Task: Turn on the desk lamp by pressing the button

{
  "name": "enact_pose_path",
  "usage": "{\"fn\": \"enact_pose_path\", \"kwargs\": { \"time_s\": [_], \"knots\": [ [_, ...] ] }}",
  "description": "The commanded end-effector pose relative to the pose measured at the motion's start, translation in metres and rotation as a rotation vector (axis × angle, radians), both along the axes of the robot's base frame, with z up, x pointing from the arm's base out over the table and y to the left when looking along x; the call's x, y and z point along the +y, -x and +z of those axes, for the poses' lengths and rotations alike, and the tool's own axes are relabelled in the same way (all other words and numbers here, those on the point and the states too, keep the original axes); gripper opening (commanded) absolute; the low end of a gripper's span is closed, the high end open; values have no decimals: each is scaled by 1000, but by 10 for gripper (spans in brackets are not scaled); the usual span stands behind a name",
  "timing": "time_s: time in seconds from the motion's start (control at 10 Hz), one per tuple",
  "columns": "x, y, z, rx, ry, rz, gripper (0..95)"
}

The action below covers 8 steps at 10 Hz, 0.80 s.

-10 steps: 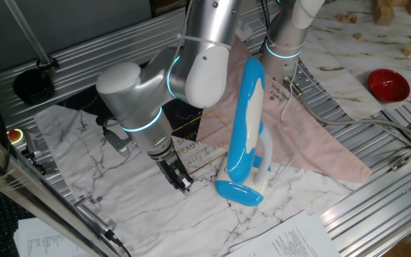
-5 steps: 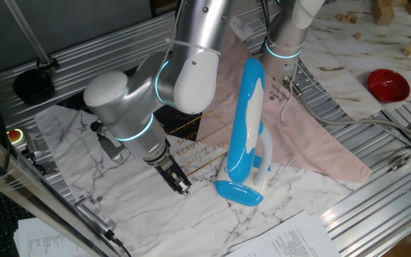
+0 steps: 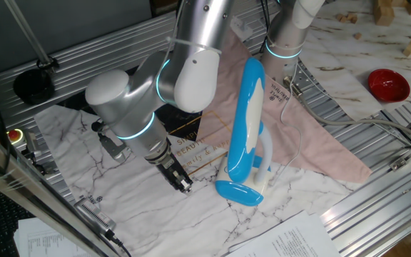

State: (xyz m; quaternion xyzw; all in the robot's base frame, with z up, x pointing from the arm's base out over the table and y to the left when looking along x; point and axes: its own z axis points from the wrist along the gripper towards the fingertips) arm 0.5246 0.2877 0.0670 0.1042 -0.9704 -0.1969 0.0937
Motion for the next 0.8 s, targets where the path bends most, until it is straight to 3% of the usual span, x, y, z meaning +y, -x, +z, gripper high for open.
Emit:
{"fn": "enact_pose_path", "kwargs": {
  "time_s": [0.1, 0.3, 0.5, 0.8],
  "knots": [
    [-1, 1, -6, -5, -13, 14, 0],
    [-1, 4, -13, -4, -14, 10, 0],
    [-2, 1, -11, 17, -43, 9, 0],
    [-7, -14, 0, 65, -36, 33, 0]
  ]
}}
